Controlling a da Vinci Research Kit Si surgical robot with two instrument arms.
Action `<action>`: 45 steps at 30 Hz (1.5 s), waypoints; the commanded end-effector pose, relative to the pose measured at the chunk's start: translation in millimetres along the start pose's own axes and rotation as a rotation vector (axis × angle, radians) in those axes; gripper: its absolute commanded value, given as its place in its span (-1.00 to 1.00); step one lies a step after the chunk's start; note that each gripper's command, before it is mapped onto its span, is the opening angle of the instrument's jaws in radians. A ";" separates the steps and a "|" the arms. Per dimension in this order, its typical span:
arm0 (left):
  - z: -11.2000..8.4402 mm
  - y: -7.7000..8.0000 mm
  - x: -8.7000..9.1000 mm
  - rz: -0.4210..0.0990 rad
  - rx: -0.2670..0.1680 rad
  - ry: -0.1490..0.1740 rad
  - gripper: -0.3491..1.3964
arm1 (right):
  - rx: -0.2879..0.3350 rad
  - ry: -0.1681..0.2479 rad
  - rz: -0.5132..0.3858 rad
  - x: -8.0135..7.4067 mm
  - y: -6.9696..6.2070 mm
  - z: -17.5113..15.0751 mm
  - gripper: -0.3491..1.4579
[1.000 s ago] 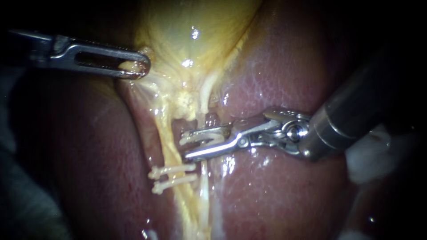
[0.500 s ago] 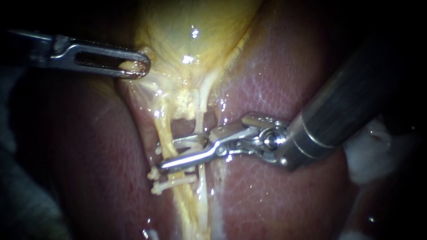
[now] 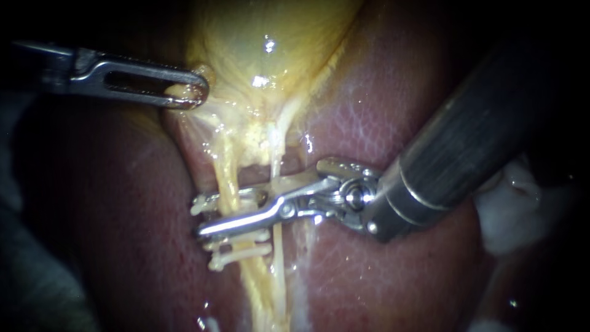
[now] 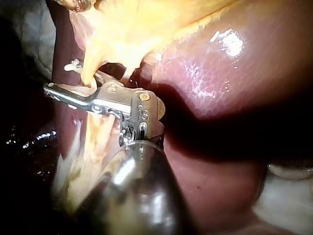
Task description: Clipping third clip left tube
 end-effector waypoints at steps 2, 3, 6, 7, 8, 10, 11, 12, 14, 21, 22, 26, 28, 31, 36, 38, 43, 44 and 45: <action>0.0 0.0 0.0 0.000 0.000 0.000 -1.00 | 0.002 0.006 -0.011 0.5 -0.4 -0.2 -0.06; 0.0 0.0 0.0 0.000 0.000 0.000 -1.00 | 0.004 0.010 -0.009 0.8 -0.7 -0.3 -0.06; 0.0 0.0 0.0 0.000 0.000 0.000 -1.00 | 0.012 0.015 -0.016 1.5 -1.5 -0.6 -0.07; 0.0 0.0 0.0 0.000 0.000 0.000 -1.00 | 0.017 0.020 -0.021 1.7 -1.7 -0.7 -0.07; 0.0 0.0 0.0 0.000 0.000 0.000 -1.00 | 0.020 0.023 -0.019 1.9 -2.1 -0.8 -0.09; 0.0 0.0 0.0 0.000 0.000 0.000 -1.00 | 0.024 0.026 -0.016 2.3 -2.6 -0.9 -0.09; 0.0 0.0 0.0 0.000 0.000 0.000 -1.00 | 0.025 0.027 -0.014 2.5 -2.8 -1.0 -0.11; 0.0 0.0 0.0 0.000 0.000 0.000 -1.00 | 0.026 0.027 -0.014 2.6 -3.0 -1.0 -0.11; 0.0 0.0 0.0 0.000 0.000 0.000 -1.00 | 0.027 0.027 -0.012 2.8 -3.3 -1.1 -0.13; 0.0 0.0 0.0 0.000 0.000 0.000 -1.00 | 0.031 0.026 -0.049 3.3 -3.9 -1.5 -0.29; 0.0 0.0 0.0 0.000 0.000 0.000 -1.00 | 0.031 0.026 -0.049 3.3 -4.0 -1.6 -0.33; 0.1 0.0 0.0 0.000 0.001 0.000 -1.00 | 0.033 0.024 -0.071 3.3 -4.1 -1.9 -0.56; 0.1 -0.1 -0.1 0.000 0.001 0.001 -1.00 | 0.034 0.023 -0.077 3.3 -4.2 -2.0 -0.74; 0.1 -0.1 -0.1 0.000 0.001 0.001 -1.00 | 0.034 0.023 -0.083 3.2 -4.4 -2.4 -1.00; 0.2 -0.1 -0.1 0.000 0.001 0.001 -1.00 | 0.035 0.022 -0.049 2.8 -4.4 -2.7 -1.00; 0.2 -0.1 -0.1 0.000 0.001 0.001 -1.00 | 0.035 0.022 -0.049 2.7 -4.4 -2.6 -1.00; 0.2 -0.1 0.0 0.000 0.001 0.001 -1.00 | 0.035 0.022 -0.050 2.7 -4.3 -2.6 -1.00; 0.2 -0.1 0.0 0.000 0.001 0.000 -1.00 | 0.034 0.022 -0.050 2.7 -4.3 -2.6 -1.00; 0.2 -0.1 0.0 0.001 0.001 0.000 -1.00 | 0.034 0.022 -0.044 2.6 -4.3 -2.6 -1.00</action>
